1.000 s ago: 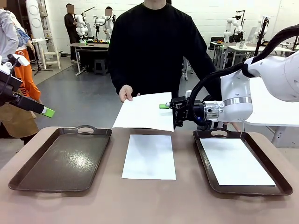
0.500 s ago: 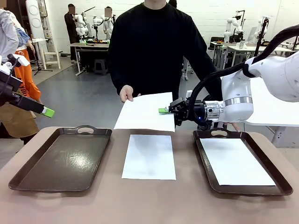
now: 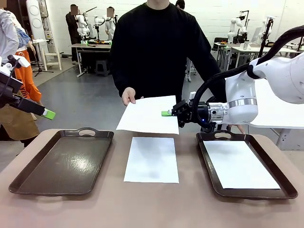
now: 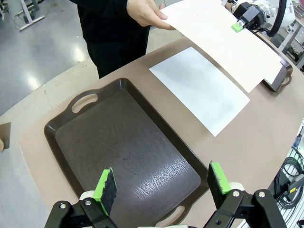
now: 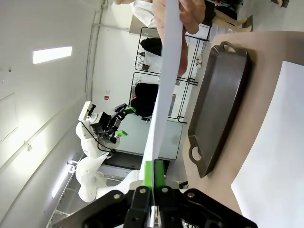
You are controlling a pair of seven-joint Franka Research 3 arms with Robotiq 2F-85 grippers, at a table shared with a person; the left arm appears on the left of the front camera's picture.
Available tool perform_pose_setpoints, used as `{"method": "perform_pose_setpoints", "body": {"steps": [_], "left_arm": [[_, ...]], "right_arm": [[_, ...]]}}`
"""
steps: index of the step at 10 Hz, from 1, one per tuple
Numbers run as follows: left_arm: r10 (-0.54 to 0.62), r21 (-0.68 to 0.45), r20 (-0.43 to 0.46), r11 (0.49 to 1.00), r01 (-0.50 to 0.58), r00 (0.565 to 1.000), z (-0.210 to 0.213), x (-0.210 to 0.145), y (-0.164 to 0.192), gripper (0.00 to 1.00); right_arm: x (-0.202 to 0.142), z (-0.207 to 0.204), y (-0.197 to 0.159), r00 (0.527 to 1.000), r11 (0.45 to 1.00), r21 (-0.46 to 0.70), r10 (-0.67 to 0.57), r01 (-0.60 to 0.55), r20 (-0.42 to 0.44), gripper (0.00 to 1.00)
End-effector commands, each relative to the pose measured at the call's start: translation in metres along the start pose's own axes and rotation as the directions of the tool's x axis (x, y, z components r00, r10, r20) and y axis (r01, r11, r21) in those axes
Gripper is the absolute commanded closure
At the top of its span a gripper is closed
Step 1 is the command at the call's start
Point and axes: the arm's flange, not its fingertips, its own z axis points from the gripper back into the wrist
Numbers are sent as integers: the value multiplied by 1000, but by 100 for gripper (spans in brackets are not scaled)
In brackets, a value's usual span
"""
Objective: Sort the A4 documents.
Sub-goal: Receive the A4 Paper.
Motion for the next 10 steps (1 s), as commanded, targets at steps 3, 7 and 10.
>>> {"method": "perform_pose_setpoints", "body": {"steps": [3,7,10], "left_arm": [[1,-10,8,1000,0,1000,-1,-1,2,0],[1,-10,8,1000,0,1000,-1,-1,2,0],[1,-10,8,1000,0,1000,-1,-1,2,0]], "right_arm": [[10,1,1,1000,1000,16,-17,17,11,100],[1,2,1,1000,1000,0,2,-2,3,100],[1,2,1,1000,1000,0,2,-2,3,100]]}}
